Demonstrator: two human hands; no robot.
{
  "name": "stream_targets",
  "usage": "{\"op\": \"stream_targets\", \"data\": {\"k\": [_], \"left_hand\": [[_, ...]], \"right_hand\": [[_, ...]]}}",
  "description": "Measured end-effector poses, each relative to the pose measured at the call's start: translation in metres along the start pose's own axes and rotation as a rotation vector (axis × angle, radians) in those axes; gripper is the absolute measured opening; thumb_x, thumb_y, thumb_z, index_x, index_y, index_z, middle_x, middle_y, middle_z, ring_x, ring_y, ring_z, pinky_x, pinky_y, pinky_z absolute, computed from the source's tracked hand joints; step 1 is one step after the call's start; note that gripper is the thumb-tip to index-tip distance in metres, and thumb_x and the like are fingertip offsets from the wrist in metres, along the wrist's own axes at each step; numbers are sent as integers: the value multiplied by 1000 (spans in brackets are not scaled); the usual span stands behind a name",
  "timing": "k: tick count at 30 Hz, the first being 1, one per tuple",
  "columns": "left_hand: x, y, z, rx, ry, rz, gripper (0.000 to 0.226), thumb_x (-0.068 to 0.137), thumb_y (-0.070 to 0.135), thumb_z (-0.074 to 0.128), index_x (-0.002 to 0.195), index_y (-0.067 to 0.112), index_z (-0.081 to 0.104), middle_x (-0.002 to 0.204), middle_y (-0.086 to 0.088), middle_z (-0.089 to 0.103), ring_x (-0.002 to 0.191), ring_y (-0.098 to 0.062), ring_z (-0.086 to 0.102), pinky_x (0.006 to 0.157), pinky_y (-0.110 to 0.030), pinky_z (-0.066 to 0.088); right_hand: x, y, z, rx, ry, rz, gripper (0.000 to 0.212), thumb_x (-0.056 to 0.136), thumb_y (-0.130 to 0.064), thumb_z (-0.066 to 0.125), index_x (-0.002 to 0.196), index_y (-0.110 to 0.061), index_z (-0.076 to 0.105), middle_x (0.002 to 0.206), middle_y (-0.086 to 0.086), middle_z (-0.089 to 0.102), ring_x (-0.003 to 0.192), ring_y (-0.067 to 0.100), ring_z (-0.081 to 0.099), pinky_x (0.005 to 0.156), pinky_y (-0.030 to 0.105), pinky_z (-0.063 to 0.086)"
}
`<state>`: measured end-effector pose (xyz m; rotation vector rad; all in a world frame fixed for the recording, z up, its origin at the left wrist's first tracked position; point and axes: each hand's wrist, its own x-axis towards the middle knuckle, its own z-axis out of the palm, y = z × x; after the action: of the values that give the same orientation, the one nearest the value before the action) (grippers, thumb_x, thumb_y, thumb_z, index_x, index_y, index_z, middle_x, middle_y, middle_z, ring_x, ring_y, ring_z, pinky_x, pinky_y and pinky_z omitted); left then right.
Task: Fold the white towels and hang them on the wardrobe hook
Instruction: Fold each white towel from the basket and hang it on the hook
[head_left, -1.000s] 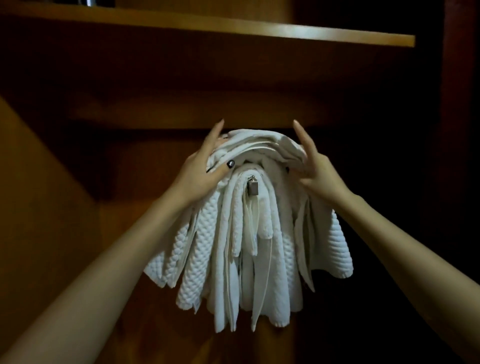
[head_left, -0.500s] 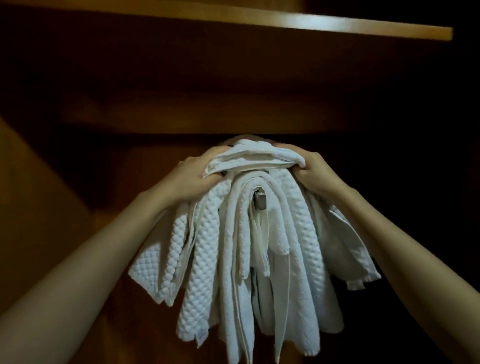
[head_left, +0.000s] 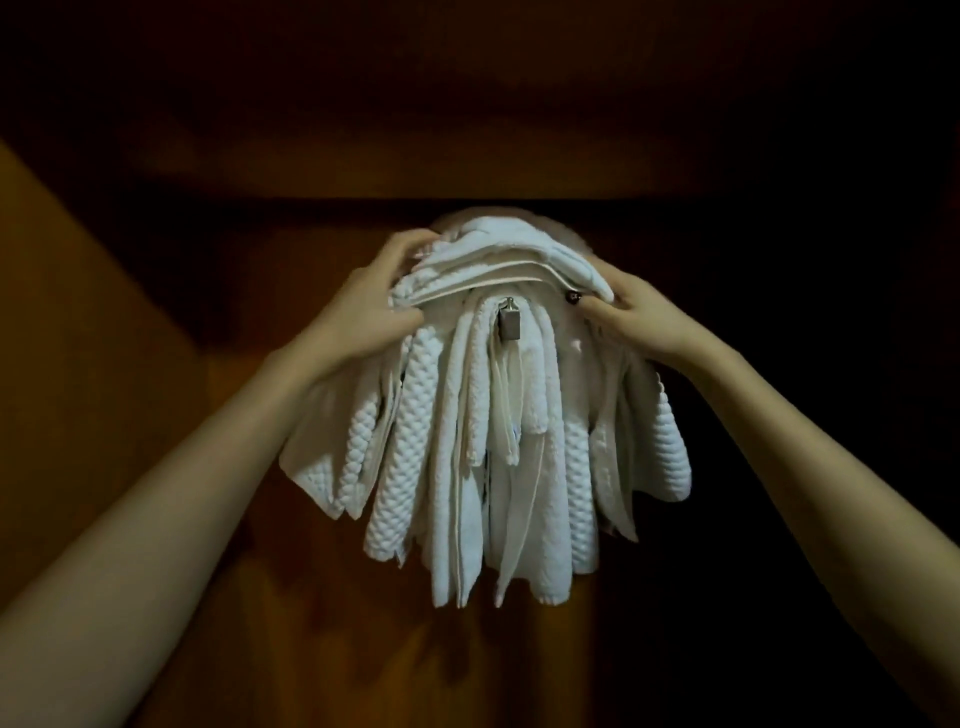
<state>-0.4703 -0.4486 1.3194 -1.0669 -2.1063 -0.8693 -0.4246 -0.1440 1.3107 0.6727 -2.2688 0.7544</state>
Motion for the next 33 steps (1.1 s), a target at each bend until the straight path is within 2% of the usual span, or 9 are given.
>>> {"op": "stream_targets", "data": {"k": [2,6,9,13,15,19,25,29,33], "left_hand": [[-15,-8,6,-39,82,-73,67,75,17,64,131,43,38,111,18,57,88,11,58,73,-15,41],[-37,-12,39,-24,149,-141,62,89,10,56,142,32,34,141,3,46,122,-9,47,98,-26,39],[-41,-5,31,-158,206,-142,43,94,13,52,130,34,45,113,27,56,97,16,53,75,1,39],[-48,-6,8,-180,168,-151,28,93,18,54,108,42,52,100,26,60,91,12,57,74,-22,47],[-51,-2,8,-216,171,-172,28,88,25,58,102,48,50,97,25,60,85,15,57,68,-20,46],[-74,-4,49,-372,201,-205,62,85,25,68,135,35,33,128,19,49,105,15,53,76,-5,45],[-81,1,89,-170,100,-260,83,94,45,53,152,31,-5,159,3,15,144,-15,21,116,-42,24],[-75,7,72,23,235,-220,77,95,45,50,153,29,1,161,3,7,145,-14,12,117,-45,17],[-39,42,46,285,338,122,60,97,32,49,150,35,19,159,4,16,142,-19,23,109,-42,26]], "right_hand": [[-9,-1,5,22,-17,-13,54,100,-42,45,151,-34,28,153,-20,31,138,-1,32,111,18,27],[-36,9,24,114,158,38,56,100,-26,51,151,-30,29,146,-32,31,129,-18,33,109,11,30],[-53,12,33,251,374,84,46,100,-14,47,145,-24,43,138,1,55,122,17,54,102,37,46],[-65,8,33,259,435,62,47,101,-9,40,145,-26,43,148,-10,44,128,-9,43,107,16,38],[-70,12,34,201,370,46,55,100,-9,42,148,-35,33,150,-17,36,129,-15,37,104,9,36],[-88,20,47,158,336,2,75,97,-8,51,147,-54,18,154,-16,33,125,-5,46,107,20,37],[-108,25,74,8,479,-69,54,91,-4,59,139,-26,49,148,4,42,135,19,43,105,34,43],[-106,32,74,-67,520,79,54,90,-15,63,141,-20,45,137,3,46,119,9,47,97,26,41],[-99,29,75,-45,644,156,45,90,-17,61,133,-19,47,125,2,50,105,6,49,87,28,47]]}}
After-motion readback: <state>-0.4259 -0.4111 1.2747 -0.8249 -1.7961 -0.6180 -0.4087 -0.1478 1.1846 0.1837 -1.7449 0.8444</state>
